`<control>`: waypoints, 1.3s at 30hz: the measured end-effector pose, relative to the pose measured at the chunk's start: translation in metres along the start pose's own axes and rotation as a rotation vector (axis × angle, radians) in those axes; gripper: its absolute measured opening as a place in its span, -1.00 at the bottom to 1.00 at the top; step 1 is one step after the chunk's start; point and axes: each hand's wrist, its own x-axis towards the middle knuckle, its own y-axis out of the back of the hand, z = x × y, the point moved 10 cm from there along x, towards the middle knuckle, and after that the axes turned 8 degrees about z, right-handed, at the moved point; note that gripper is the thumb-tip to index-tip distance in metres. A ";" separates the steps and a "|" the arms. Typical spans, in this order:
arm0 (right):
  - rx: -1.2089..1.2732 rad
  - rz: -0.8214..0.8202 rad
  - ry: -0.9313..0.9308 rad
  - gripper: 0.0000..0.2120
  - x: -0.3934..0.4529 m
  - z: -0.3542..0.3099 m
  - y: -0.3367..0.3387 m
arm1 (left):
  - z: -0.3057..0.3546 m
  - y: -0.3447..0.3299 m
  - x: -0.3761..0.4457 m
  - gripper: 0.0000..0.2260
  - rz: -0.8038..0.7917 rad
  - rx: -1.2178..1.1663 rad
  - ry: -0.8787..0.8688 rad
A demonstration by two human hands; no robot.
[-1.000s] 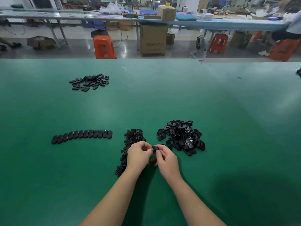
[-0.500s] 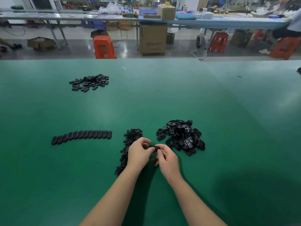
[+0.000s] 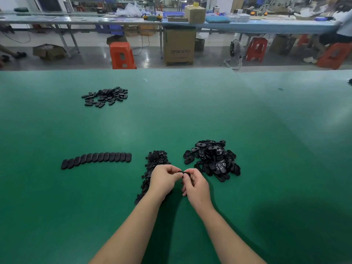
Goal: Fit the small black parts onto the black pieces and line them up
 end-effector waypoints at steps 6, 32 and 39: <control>-0.006 0.024 -0.009 -0.89 0.000 0.000 0.002 | 0.008 -0.001 -0.002 -0.97 0.003 0.107 -0.060; 0.086 0.010 -0.043 -0.90 0.002 0.004 0.002 | 0.009 -0.001 -0.011 -0.95 0.076 0.149 -0.095; 0.075 0.004 -0.026 -0.91 0.003 0.004 0.002 | 0.010 -0.001 -0.009 -0.92 0.037 0.159 -0.146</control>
